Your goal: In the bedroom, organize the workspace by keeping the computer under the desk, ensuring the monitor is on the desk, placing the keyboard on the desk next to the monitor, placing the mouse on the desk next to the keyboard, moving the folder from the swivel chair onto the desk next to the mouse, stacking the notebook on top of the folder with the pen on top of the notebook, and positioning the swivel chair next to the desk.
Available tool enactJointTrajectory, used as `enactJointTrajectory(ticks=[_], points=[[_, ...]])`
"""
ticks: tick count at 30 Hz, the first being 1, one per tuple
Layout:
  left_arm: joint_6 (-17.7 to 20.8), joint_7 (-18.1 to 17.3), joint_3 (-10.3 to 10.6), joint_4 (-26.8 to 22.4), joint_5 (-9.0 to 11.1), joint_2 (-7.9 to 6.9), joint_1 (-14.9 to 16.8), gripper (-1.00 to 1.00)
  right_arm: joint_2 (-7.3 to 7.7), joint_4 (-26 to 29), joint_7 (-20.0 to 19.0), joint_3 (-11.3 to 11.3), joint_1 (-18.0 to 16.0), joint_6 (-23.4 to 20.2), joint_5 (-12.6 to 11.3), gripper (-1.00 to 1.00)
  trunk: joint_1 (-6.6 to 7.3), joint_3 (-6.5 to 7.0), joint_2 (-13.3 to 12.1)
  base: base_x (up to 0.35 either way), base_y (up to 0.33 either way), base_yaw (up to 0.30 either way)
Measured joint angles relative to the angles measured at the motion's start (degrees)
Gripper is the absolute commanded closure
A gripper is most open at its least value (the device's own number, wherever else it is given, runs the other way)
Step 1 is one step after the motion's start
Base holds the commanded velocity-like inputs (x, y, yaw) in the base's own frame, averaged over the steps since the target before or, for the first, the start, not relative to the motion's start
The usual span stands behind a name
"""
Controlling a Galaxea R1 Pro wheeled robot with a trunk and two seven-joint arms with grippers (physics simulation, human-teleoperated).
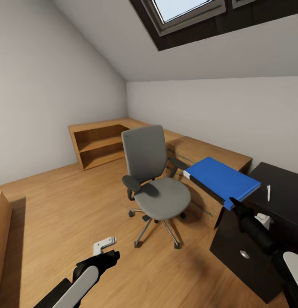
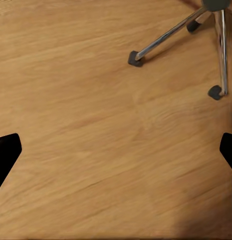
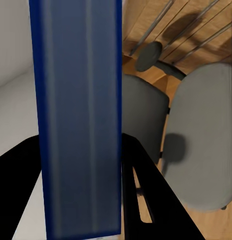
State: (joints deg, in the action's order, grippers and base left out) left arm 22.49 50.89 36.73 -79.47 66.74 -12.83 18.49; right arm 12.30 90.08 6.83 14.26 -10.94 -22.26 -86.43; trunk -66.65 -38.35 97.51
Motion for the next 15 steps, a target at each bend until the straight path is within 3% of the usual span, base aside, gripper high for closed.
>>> enactJointTrajectory(ticks=[6,15], points=[[-0.4,0.0,2.1,1.2,0.0,0.13,0.0,-1.0,0.0,0.0,0.0,0.2,0.0,0.0,0.2,1.0,1.32,1.08,-2.4,0.0,0.0,-0.259],[-3.5,-0.1,2.7,2.1,0.3,0.15,0.0,-1.0,-0.01,0.0,0.5,0.4,0.0,0.1,0.3,1.0,3.3,2.69,-6.0,0.0,0.0,-0.265]])
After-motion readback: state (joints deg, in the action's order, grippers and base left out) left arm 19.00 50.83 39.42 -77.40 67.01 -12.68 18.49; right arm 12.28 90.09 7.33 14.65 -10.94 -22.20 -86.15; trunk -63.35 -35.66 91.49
